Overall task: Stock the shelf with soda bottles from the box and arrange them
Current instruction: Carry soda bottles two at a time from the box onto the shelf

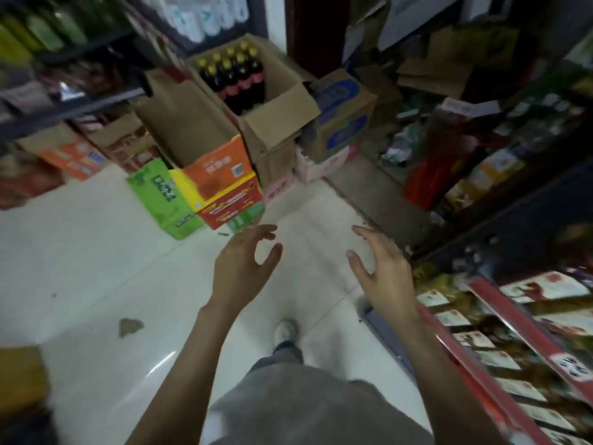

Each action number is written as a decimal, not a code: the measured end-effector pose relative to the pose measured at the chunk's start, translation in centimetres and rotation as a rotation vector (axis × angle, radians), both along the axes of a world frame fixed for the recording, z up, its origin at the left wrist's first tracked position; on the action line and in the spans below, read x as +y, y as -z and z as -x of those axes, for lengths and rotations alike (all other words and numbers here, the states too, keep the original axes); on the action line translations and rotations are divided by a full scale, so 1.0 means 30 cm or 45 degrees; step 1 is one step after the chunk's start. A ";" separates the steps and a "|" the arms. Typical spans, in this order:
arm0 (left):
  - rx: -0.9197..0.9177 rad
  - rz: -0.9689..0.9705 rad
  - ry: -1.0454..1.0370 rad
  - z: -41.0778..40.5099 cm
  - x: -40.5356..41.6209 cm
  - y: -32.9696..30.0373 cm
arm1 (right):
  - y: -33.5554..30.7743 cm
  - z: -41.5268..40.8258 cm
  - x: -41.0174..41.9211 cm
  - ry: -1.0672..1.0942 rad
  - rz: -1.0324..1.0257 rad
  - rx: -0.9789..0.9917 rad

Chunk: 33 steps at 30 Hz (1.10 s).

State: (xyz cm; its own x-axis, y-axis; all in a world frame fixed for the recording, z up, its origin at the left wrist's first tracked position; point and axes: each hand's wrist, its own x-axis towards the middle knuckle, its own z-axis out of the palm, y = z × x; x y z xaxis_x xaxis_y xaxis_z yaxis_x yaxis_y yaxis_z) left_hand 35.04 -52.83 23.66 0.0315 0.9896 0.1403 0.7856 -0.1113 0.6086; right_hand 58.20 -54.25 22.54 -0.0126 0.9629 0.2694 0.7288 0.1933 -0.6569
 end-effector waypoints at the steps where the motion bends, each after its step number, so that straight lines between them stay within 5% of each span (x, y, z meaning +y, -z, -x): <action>1: -0.006 0.054 -0.059 0.059 0.032 0.032 | 0.036 0.046 0.047 -0.001 0.062 -0.012; 9: 0.160 0.273 -0.172 0.319 0.427 0.209 | 0.211 0.286 0.510 -0.024 0.497 -0.109; 23: 0.119 0.316 -0.245 0.519 1.615 0.296 | 0.261 0.548 1.749 -0.202 0.456 -0.038; 33: 0.123 0.413 -0.420 0.771 2.246 0.545 | 0.442 0.819 2.365 -0.263 0.600 0.147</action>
